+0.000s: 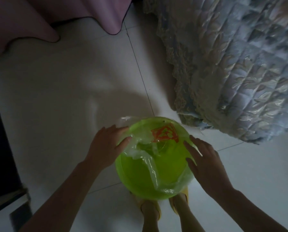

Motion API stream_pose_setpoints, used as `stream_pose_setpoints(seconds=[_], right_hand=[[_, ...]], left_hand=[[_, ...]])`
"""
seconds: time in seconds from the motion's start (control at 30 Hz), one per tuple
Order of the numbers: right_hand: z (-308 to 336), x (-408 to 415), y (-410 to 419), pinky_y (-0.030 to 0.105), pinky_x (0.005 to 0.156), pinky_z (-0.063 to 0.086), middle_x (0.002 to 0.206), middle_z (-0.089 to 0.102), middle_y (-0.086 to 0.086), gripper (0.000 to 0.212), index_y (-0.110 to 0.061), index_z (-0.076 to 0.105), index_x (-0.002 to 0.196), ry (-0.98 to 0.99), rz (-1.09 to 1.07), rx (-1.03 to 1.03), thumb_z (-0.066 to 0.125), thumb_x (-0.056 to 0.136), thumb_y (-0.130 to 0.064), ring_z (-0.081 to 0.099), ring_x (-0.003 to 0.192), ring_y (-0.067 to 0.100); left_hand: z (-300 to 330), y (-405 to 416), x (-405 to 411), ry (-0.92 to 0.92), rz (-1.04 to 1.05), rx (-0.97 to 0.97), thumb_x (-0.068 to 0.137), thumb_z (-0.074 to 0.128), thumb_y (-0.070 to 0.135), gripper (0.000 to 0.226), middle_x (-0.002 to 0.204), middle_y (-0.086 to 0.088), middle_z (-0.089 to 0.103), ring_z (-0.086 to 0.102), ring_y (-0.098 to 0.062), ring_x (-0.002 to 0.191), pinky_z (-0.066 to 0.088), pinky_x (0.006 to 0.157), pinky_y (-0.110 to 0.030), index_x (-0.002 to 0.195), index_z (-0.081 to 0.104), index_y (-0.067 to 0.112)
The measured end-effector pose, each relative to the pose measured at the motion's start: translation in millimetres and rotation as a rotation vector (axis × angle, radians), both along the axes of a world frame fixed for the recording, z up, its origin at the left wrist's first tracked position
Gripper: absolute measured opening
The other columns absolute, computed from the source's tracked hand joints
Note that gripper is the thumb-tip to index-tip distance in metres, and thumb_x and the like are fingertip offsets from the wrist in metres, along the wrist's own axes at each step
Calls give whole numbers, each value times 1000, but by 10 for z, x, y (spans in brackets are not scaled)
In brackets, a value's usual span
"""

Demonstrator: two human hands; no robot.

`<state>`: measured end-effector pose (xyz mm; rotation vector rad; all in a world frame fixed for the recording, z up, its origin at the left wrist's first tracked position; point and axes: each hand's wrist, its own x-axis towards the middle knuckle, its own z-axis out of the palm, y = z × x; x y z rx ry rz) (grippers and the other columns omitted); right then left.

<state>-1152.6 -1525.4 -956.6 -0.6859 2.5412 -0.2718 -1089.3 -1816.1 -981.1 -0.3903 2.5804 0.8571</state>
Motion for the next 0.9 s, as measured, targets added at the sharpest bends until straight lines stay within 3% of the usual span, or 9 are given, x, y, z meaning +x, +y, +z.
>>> stream_pose_setpoints(seconds=[0.07, 0.13, 0.2, 0.3, 0.43, 0.53, 0.7, 0.83, 0.9], right_hand=[[-48, 73, 72, 46, 89, 50, 139, 51, 16, 75, -12, 50, 133, -110, 34, 47, 82, 68, -29, 56, 118, 37], [-121, 151, 177, 44, 98, 43, 152, 33, 11, 93, -16, 30, 144, -213, 4, 58, 77, 69, -43, 43, 131, 32], [-203, 189, 251, 41, 103, 38, 157, 19, 5, 107, -19, 14, 148, -281, -46, 29, 78, 66, -45, 32, 137, 28], [-317, 148, 269, 44, 106, 37, 157, 17, 10, 122, -15, 11, 148, -303, -134, -29, 85, 56, -42, 30, 136, 32], [-445, 40, 259, 48, 105, 33, 154, 23, 12, 138, -11, 7, 148, -393, -255, -75, 87, 44, -54, 31, 132, 34], [-568, 45, 302, 48, 107, 29, 154, 24, 11, 142, -11, 2, 148, -448, -283, -57, 85, 42, -55, 29, 133, 35], [-672, 49, 284, 51, 107, 29, 155, 25, 8, 147, -15, 8, 148, -517, -321, -61, 78, 31, -70, 29, 134, 34], [-659, 26, 207, 51, 106, 32, 152, 29, 7, 136, -19, 10, 148, -566, -370, -68, 90, 42, -47, 27, 135, 30], [-567, 52, 218, 51, 107, 31, 151, 30, 8, 128, -21, 12, 148, -492, -481, -86, 90, 49, -41, 25, 135, 27]], left_hand=[[-93, -41, 59, -120, 42, -8, 78, 40, 68, 65, 135, 2, 56, 50, -18, 125, 23, 110, -46, 132, 46, 31], [-199, -62, 118, -205, 42, 7, 72, 53, 71, 78, 142, 4, 49, 44, -16, 131, 19, 113, -48, 139, 32, 35], [-294, -104, 152, -231, 69, 50, 61, 68, 67, 97, 141, 0, 50, 45, -18, 130, 27, 111, -48, 142, 22, 38], [-414, -193, 109, -276, 141, 172, 38, 75, 67, 121, 142, -1, 47, 46, -17, 128, 37, 107, -47, 141, 15, 47], [-582, -341, 38, -378, 121, 323, 27, 88, 55, 137, 150, -6, 34, 37, -19, 134, 35, 110, -45, 143, 15, 41], [-671, -421, 149, -455, 28, 243, 24, 85, 60, 142, 150, -7, 33, 36, -20, 134, 34, 110, -43, 145, 14, 36], [-682, -333, 399, -424, 22, 174, 24, 76, 67, 138, 141, -7, 41, 40, -26, 128, 36, 106, -46, 144, 15, 38], [-602, -235, 541, -433, 1, 130, 33, 90, 51, 131, 137, -8, 45, 41, -30, 126, 33, 106, -45, 144, 24, 32], [-483, -213, 595, -318, 134, 146, 28, 84, 59, 127, 132, -5, 50, 43, -29, 122, 31, 107, -45, 141, 32, 31]])
